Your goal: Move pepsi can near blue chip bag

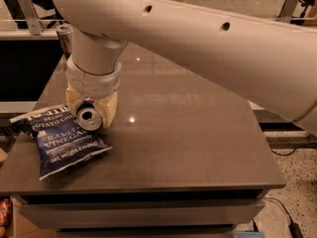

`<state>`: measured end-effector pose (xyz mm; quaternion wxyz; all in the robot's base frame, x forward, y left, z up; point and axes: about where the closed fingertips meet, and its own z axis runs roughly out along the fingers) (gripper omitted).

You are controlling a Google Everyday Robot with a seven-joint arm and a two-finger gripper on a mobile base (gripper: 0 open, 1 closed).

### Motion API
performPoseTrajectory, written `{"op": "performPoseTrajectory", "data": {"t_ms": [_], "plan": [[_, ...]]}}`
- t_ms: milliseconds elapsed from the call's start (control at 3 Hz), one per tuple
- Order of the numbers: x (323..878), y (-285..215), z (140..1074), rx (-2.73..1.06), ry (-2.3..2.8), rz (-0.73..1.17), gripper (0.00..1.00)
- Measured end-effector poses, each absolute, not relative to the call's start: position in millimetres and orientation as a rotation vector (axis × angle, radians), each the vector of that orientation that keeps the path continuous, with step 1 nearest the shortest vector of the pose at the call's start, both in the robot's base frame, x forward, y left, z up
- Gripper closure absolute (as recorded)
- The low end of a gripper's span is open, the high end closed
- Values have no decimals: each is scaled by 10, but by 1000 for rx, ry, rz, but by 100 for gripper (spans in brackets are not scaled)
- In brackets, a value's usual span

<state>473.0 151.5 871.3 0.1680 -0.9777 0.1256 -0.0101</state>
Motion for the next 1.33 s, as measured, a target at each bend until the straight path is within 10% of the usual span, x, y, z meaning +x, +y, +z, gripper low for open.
{"op": "performPoseTrajectory", "data": {"t_ms": [1333], "plan": [[4777,1298,8578,-2836,402,-34,100]]}}
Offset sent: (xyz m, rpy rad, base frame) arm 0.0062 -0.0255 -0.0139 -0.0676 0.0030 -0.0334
